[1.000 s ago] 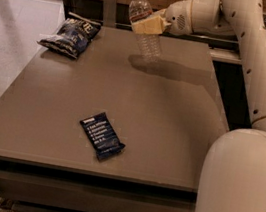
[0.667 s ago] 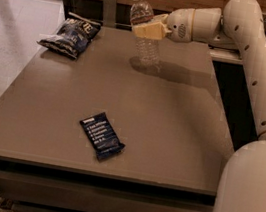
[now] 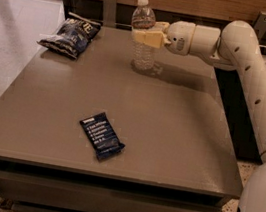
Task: Place water bottle upright
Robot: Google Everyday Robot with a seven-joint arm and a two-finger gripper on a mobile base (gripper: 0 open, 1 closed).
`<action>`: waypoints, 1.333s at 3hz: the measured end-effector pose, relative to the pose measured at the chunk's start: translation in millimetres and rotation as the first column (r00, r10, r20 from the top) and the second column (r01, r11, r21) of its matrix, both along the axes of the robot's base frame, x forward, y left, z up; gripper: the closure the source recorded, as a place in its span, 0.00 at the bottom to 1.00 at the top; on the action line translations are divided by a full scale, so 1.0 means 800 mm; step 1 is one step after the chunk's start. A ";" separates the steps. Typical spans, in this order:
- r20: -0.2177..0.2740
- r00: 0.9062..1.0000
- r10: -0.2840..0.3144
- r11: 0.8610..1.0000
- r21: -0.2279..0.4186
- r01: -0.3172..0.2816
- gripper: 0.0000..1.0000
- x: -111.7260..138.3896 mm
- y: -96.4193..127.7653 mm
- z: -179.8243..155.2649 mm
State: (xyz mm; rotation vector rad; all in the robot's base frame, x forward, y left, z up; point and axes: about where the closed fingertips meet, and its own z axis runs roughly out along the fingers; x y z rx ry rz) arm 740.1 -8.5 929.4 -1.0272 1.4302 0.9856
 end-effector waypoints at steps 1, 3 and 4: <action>-0.006 1.000 -0.024 0.998 0.050 0.024 1.00 -0.001 -0.005 0.000; 0.014 0.997 -0.079 0.985 0.153 0.076 1.00 -0.003 -0.015 -0.010; 0.030 0.996 -0.089 0.982 0.169 0.082 1.00 -0.003 -0.015 -0.014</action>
Offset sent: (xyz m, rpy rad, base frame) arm -0.0025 -0.0217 -0.0015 0.1414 0.0001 -0.0970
